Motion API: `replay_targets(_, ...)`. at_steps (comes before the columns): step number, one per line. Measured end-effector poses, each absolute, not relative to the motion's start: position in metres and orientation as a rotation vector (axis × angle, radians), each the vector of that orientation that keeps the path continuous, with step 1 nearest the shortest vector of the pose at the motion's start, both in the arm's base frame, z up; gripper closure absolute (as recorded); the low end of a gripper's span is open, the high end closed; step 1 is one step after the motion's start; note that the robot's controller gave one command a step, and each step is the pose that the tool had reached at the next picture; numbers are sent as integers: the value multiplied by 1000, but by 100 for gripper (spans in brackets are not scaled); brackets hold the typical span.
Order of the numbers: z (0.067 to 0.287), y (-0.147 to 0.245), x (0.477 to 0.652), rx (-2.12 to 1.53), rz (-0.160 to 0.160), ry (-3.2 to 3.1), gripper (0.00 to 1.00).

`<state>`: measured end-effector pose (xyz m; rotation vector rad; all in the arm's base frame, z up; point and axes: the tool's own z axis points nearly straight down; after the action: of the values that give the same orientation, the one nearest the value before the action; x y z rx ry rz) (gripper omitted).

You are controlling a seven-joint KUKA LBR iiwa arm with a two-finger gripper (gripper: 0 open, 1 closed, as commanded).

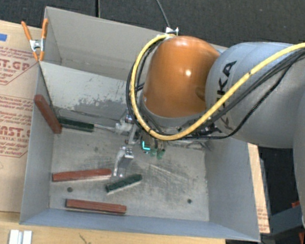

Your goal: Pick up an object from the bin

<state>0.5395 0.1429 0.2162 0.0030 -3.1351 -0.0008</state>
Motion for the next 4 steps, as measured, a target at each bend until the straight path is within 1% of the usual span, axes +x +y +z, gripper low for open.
replay_targets(1,220,142,541,1,-2,-3143,0)
replay_targets(2,180,143,538,60,-3,-3151,0)
replay_targets(3,77,97,565,-14,-12,-3158,100)
replay_targets(4,73,96,562,-13,-7,-3146,0)
